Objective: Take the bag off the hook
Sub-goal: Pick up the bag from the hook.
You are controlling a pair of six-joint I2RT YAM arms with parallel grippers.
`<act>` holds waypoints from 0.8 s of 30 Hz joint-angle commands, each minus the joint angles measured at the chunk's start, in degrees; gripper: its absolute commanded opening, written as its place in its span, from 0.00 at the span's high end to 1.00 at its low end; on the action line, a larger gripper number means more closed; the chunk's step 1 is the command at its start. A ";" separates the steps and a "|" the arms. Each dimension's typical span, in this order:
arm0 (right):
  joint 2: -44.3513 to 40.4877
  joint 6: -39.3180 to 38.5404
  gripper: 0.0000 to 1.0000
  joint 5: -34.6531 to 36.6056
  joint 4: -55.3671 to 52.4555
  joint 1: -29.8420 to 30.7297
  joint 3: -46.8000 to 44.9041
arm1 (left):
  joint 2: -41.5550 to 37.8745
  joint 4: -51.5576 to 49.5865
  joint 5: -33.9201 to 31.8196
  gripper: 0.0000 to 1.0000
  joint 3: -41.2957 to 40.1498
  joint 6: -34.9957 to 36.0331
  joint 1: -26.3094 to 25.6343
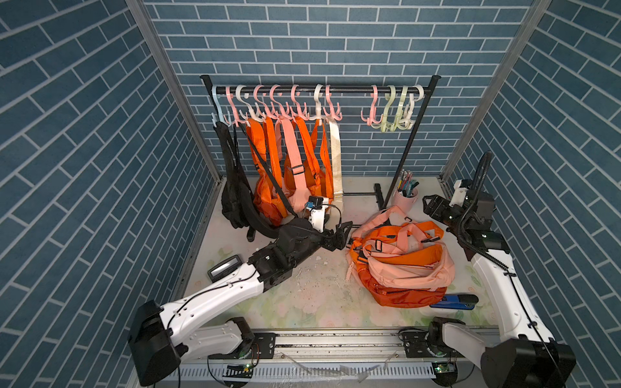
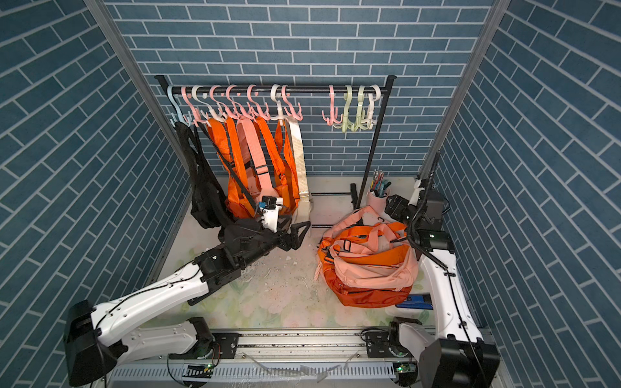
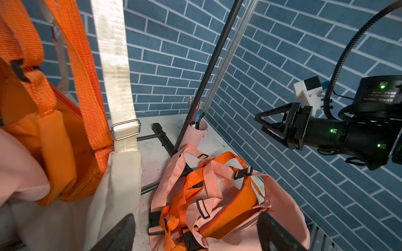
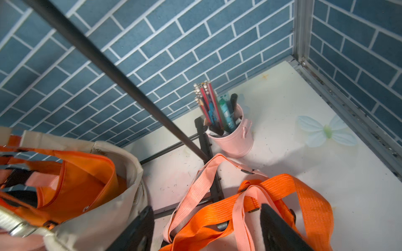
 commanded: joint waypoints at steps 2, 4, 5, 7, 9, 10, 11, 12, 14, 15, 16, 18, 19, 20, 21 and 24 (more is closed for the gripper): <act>-3.84 -1.96 0.24 4.19 -5.75 4.24 1.98 | -6.10 -8.17 -3.78 0.11 -0.53 3.17 0.27; -5.10 -2.48 0.24 5.40 -7.08 6.64 2.84 | -8.75 -11.77 -5.09 0.12 -0.19 5.11 0.28; -5.65 -2.64 0.24 5.70 -7.38 7.73 3.20 | -9.77 -13.23 -5.57 0.12 -0.03 5.95 0.27; -6.57 -2.85 0.25 5.95 -8.22 9.93 3.98 | -11.66 -16.84 -6.79 0.12 0.59 7.51 0.28; -7.03 -3.03 0.25 7.07 -8.88 11.74 4.66 | -13.39 -19.76 -7.51 0.11 1.01 8.70 0.36; -7.14 -3.12 0.26 7.35 -9.18 12.55 5.04 | -14.25 -21.07 -7.78 0.11 1.33 9.23 0.29; -7.13 -2.99 0.26 7.28 -9.38 13.20 5.41 | -14.98 -22.18 -8.00 0.11 1.61 9.62 0.31; -6.94 -2.74 0.26 6.97 -9.63 13.77 5.98 | -15.72 -23.54 -8.41 0.11 1.99 10.19 0.34; -5.96 -2.33 0.27 6.88 -10.80 15.05 7.85 | -16.97 -26.04 -9.49 0.11 2.20 11.25 0.34; -5.21 -2.40 0.27 7.40 -11.41 16.08 8.97 | -17.48 -27.55 -10.33 0.11 2.22 11.75 0.37; -4.50 -2.61 0.27 8.14 -11.93 17.13 9.88 | -18.17 -28.91 -11.36 0.11 2.10 12.32 0.31; -3.56 -3.32 0.28 8.78 -12.41 18.86 11.18 | -19.71 -30.91 -12.80 0.11 1.76 13.41 0.35; -3.13 -3.78 0.27 8.70 -12.35 19.65 11.62 | -20.56 -31.62 -13.57 0.11 1.52 14.04 0.35; -2.82 -4.19 0.27 8.32 -12.14 20.26 11.91 | -21.38 -32.24 -14.15 0.11 1.37 14.67 0.35; -2.57 -4.66 0.27 7.49 -11.67 20.90 12.01 | -22.11 -32.88 -14.93 0.10 1.18 15.28 0.35; -1.67 -5.43 0.25 4.20 -9.31 22.45 12.14 | -23.49 -34.09 -16.69 0.10 0.52 17.04 0.35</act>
